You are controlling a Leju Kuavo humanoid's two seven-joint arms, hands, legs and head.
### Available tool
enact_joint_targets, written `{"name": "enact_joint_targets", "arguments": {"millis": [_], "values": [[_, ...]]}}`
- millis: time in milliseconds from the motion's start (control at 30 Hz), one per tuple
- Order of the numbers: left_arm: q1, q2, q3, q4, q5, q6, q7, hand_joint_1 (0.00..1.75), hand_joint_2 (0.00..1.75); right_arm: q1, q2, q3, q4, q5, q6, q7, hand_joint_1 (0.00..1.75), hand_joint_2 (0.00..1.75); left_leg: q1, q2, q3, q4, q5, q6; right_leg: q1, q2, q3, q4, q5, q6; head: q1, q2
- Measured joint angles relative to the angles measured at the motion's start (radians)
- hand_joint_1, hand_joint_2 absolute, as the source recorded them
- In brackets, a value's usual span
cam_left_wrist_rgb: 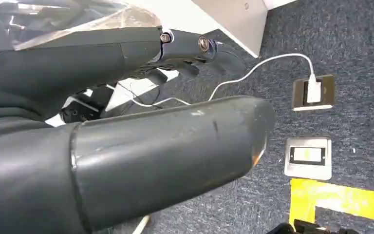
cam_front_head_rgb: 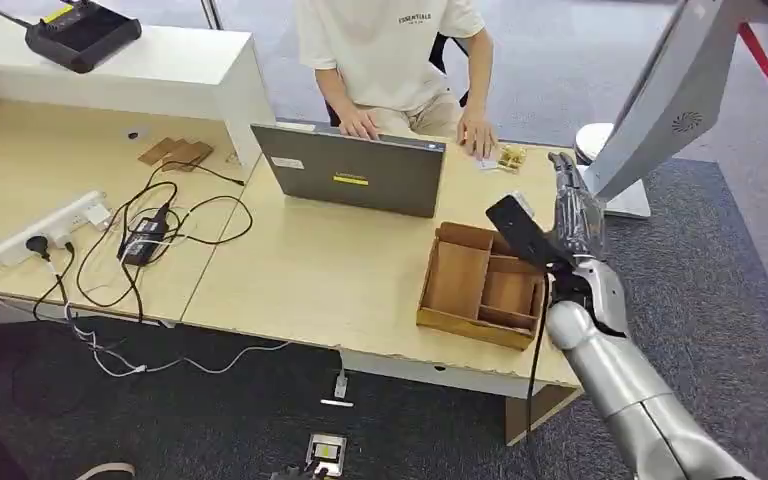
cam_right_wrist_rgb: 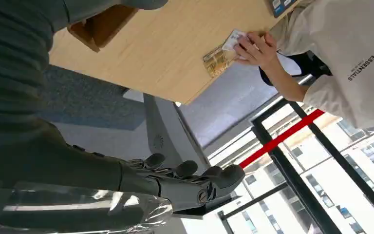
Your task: Pass the card to the sensor for recognition and then transmit it.
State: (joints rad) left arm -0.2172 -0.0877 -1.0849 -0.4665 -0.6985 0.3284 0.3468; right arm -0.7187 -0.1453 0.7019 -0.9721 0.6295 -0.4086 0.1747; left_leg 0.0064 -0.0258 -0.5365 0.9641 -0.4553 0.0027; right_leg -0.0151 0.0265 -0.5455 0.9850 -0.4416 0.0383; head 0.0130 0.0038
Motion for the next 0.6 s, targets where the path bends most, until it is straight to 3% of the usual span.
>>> {"name": "enact_joint_targets", "arguments": {"millis": [333, 600], "values": [[0.014, 0.003, 0.011, 0.002, 0.050, 0.038, 0.012, 0.00, 0.00, 0.139, -0.031, -0.004, -0.201, -0.066, 0.005, -0.022, 0.00, 1.75, 0.000, 0.000, 0.001, 0.000, 0.000, 0.000, 0.000, 0.000, 0.001, 0.000, 0.000, 0.000, 0.000, 0.000], [0.017, 0.006, 0.012, 0.002, 0.053, 0.041, 0.019, 0.00, 0.00, 0.219, -0.036, -0.003, -0.284, -0.060, 0.024, -0.029, 0.00, 1.75, 0.000, 0.000, 0.000, 0.000, 0.000, 0.000, 0.000, 0.000, 0.001, 0.000, 0.000, 0.000, 0.000, 0.000]]}}
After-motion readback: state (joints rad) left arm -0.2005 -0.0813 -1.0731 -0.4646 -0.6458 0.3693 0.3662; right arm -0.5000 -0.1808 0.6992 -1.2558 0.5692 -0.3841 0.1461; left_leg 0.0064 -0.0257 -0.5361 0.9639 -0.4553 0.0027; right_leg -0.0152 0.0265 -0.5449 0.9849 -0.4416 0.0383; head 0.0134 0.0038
